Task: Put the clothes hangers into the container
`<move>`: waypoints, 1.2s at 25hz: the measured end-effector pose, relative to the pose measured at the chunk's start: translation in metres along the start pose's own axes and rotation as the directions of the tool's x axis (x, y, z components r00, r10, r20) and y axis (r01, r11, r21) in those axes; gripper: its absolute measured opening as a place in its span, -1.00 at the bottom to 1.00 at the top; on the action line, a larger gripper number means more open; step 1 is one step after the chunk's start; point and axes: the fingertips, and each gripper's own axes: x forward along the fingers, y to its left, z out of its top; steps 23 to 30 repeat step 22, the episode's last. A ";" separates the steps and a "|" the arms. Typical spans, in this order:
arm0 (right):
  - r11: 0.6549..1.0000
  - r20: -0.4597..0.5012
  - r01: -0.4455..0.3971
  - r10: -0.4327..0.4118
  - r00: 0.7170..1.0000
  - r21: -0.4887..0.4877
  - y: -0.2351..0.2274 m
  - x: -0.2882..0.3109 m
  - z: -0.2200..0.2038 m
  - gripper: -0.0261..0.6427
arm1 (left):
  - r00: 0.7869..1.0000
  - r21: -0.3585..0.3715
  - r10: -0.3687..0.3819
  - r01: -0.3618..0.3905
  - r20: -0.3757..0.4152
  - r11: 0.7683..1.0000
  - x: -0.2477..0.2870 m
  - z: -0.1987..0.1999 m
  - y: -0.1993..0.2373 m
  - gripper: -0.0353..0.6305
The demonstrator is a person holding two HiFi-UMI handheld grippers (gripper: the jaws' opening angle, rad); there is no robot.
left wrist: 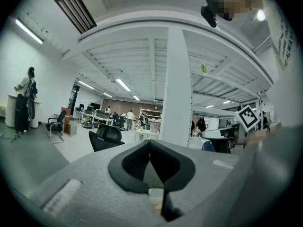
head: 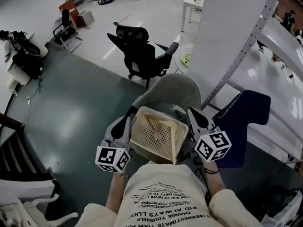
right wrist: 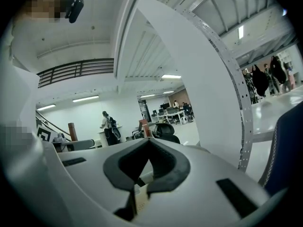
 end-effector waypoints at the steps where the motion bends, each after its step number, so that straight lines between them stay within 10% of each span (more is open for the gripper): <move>1: 1.000 0.000 0.002 -0.002 1.000 0.001 0.000 -0.001 -0.001 -0.91 | 1.000 0.000 0.000 0.000 -0.002 1.000 -0.001 -0.001 0.000 -0.82; 30: 0.998 0.011 0.062 -0.062 0.998 -0.027 -0.001 -0.006 -0.010 -0.91 | 0.998 0.030 0.059 -0.058 -0.033 0.998 -0.021 -0.012 0.011 -0.82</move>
